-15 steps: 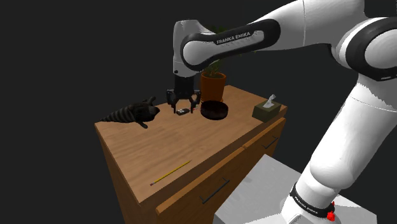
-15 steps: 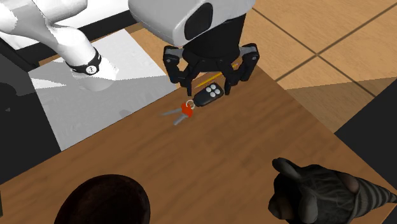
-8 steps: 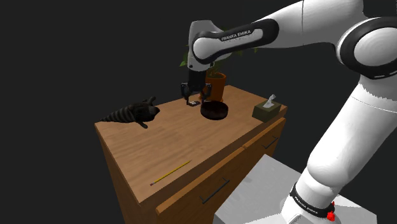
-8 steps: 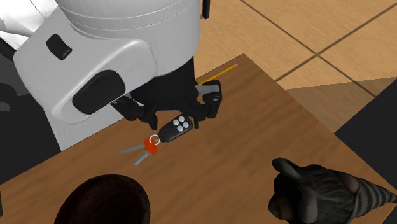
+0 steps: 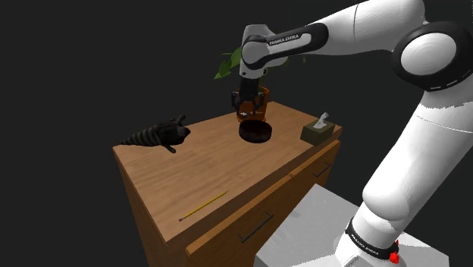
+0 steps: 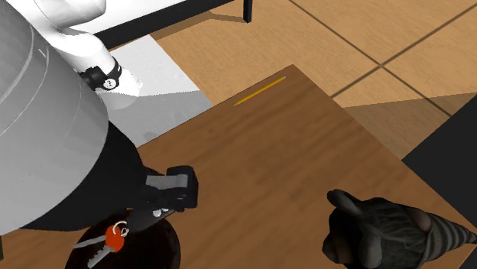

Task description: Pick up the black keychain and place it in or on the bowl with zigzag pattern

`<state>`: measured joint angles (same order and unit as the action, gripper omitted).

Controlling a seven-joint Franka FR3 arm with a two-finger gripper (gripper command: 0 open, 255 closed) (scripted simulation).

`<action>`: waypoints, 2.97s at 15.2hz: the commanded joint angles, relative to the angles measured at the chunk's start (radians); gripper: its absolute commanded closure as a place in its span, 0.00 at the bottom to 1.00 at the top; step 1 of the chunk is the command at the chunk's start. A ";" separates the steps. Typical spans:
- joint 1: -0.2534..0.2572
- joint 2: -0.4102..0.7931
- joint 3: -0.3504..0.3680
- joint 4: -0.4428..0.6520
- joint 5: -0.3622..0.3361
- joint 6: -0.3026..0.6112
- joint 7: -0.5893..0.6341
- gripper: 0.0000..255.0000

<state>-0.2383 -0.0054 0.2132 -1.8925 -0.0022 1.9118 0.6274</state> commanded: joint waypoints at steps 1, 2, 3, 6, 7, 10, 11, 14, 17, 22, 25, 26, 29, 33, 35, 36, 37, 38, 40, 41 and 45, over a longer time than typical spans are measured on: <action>-0.022 0.019 -0.022 0.027 -0.003 -0.007 -0.044 1.00; -0.033 0.031 -0.033 0.041 -0.005 -0.011 -0.066 1.00; -0.044 0.043 -0.043 0.057 -0.006 -0.015 -0.086 1.00; -0.055 0.060 -0.054 0.052 -0.008 0.007 -0.108 1.00; -0.055 0.062 -0.054 0.042 -0.008 0.020 -0.107 1.00; -0.055 0.069 -0.054 0.010 -0.010 0.059 -0.106 1.00; -0.055 0.072 -0.054 0.000 -0.010 0.071 -0.106 1.00; -0.055 0.082 -0.054 -0.030 -0.012 0.110 -0.105 1.00; -0.054 0.093 -0.054 -0.056 -0.014 0.148 -0.103 1.00; -0.054 0.106 -0.054 -0.081 -0.017 0.186 -0.101 1.00; -0.054 0.106 -0.054 -0.081 -0.017 0.186 -0.101 1.00; -0.054 0.106 -0.054 -0.081 -0.017 0.186 -0.101 1.00; -0.054 0.106 -0.054 -0.081 -0.017 0.186 -0.101 0.00; -0.054 0.106 -0.054 -0.081 -0.017 0.186 -0.101 0.00; -0.054 0.094 -0.054 -0.062 -0.015 0.154 -0.103 0.00; -0.055 0.083 -0.054 -0.041 -0.012 0.123 -0.104 0.00; -0.055 0.073 -0.054 -0.019 -0.011 0.091 -0.106 0.00; -0.055 0.067 -0.054 0.000 -0.009 0.066 -0.107 0.00; -0.055 0.067 -0.054 0.000 -0.009 0.066 -0.107 0.00; -0.055 0.067 -0.054 0.000 -0.009 0.066 -0.107 0.00; -0.055 0.067 -0.054 0.000 -0.009 0.066 -0.107 0.00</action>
<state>-0.2935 0.0613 0.1596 -1.8927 -0.0114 1.9778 0.5209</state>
